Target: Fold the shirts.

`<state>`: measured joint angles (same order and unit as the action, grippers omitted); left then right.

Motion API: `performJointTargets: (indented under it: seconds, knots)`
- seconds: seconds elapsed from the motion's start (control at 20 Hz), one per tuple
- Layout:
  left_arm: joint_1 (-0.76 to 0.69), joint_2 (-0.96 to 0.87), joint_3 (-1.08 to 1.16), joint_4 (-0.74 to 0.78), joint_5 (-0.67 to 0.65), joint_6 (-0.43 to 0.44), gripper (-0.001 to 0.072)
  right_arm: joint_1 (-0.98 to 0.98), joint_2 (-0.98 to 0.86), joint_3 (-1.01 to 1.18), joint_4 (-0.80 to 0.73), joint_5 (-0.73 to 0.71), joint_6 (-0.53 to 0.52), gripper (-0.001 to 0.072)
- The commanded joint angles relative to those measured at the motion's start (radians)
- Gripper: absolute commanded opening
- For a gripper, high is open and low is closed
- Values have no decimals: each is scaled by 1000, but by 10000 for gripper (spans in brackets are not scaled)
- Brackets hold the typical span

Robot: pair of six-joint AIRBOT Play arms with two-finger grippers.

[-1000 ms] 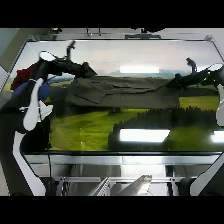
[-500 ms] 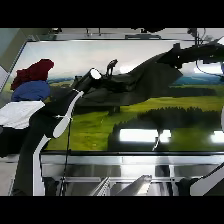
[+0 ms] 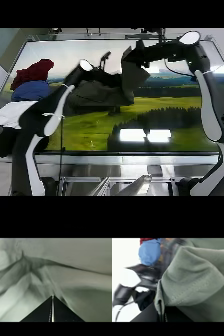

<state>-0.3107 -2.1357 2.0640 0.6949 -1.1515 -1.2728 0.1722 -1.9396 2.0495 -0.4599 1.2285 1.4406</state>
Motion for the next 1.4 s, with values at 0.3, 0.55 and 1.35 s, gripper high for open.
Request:
performJointTargets:
  seconds: [0.3,0.55,1.35]
  knots:
    - [498,473,-132,-15,-231,37,3,401,-210,0,116,-671,-54,22]
    - [589,537,-274,-17,-219,72,3,523,-301,0,573,-772,-548,628]
    - [579,536,-322,-16,-237,95,3,11,-142,-24,-339,-28,44,646]
